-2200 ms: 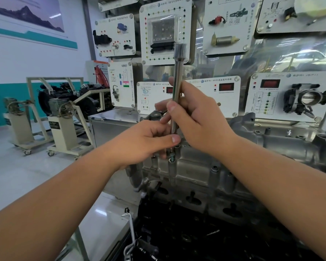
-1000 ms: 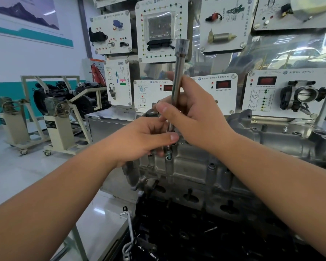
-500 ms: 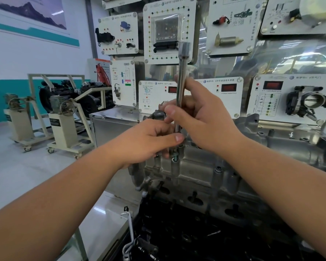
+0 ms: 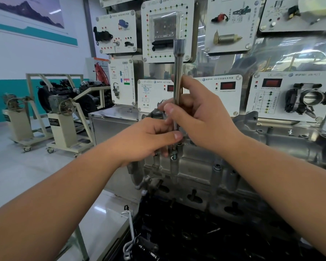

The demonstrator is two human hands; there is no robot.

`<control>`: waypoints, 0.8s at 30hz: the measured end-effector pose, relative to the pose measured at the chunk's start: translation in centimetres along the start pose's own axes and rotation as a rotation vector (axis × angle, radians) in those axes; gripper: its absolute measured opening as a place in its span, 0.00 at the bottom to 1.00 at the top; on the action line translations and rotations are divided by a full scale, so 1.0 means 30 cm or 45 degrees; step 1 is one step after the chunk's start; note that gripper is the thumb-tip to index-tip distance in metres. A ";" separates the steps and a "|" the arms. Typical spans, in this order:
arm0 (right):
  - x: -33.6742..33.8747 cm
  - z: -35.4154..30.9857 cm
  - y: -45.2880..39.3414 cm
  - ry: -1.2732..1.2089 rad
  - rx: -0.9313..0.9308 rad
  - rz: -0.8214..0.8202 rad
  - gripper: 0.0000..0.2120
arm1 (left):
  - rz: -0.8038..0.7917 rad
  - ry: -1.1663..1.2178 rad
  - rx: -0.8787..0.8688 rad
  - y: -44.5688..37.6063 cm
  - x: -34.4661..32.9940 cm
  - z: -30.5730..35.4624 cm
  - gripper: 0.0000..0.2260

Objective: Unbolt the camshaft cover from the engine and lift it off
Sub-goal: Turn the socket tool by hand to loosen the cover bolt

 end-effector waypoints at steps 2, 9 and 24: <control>0.011 -0.010 -0.003 0.062 0.036 0.033 0.10 | 0.043 0.030 -0.006 -0.003 0.001 0.003 0.19; 0.003 0.001 -0.001 0.025 -0.002 0.007 0.12 | -0.026 0.071 0.020 0.000 -0.013 0.002 0.19; -0.009 0.001 -0.010 -0.040 0.002 -0.065 0.17 | -0.039 0.110 -0.010 0.004 -0.007 0.002 0.12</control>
Point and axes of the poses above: each hand's wrist, its own y-axis away from the middle knuckle, its own x-axis out of the back of the hand, z = x × y, the point moved 8 cm from there along -y, towards the middle knuckle, and after that the axes turned 9 degrees about -y, right-handed, at the moved point
